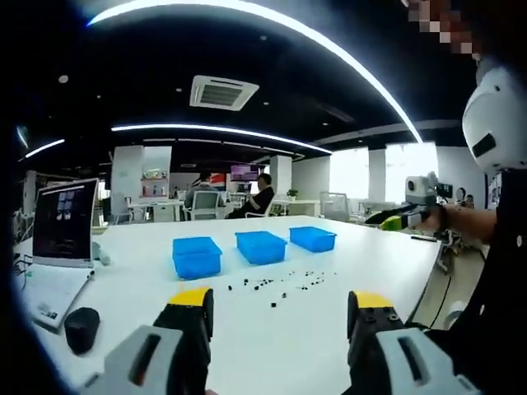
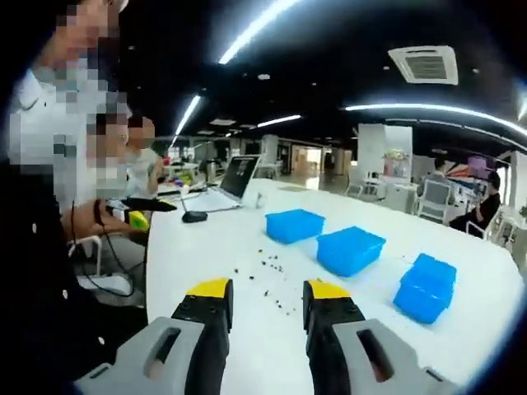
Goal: Pick up the resistors one by one and place each resistor into its matching bin, sorting the parts by color and model until every resistor is separated into the correct bin for its type
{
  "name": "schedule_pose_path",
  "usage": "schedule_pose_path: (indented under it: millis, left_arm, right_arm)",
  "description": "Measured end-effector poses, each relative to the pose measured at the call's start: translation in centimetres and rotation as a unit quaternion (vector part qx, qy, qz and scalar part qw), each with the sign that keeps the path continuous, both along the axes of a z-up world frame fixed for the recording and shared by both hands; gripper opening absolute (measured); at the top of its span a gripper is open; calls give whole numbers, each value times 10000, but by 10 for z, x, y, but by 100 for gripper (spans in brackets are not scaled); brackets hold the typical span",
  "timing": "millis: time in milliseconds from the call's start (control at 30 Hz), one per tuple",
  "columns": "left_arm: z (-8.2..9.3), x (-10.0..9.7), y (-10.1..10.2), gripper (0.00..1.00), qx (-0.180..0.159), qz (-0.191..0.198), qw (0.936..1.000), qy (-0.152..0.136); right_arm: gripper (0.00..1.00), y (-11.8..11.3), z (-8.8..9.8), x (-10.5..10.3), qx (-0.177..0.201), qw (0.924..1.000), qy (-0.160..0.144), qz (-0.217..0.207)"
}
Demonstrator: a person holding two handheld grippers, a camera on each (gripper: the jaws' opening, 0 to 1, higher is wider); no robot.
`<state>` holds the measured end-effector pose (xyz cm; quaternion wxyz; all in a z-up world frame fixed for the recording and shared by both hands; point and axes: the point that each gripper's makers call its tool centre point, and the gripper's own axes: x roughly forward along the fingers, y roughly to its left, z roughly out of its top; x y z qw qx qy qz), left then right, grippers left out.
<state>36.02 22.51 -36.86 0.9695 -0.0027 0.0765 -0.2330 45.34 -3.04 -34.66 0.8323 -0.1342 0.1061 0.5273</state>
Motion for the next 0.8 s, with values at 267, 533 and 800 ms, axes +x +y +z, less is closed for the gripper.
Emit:
schedule_pose_path:
  millis: [267,533,800]
  left_arm:
    - [-10,-5,4,67,28,-13,9999,144]
    - [-14,-9,8,67,52,-16,9998,215]
    - [-15,-10,13,67,93,23,9996,260]
  right_arm:
    - [35,48,-10,17,-1343,9822,-164,1306]
    - [35,97,-31,18,-2502,9338,-381,2531]
    - [33,137,-70,23,-3352,8804,-308,3341]
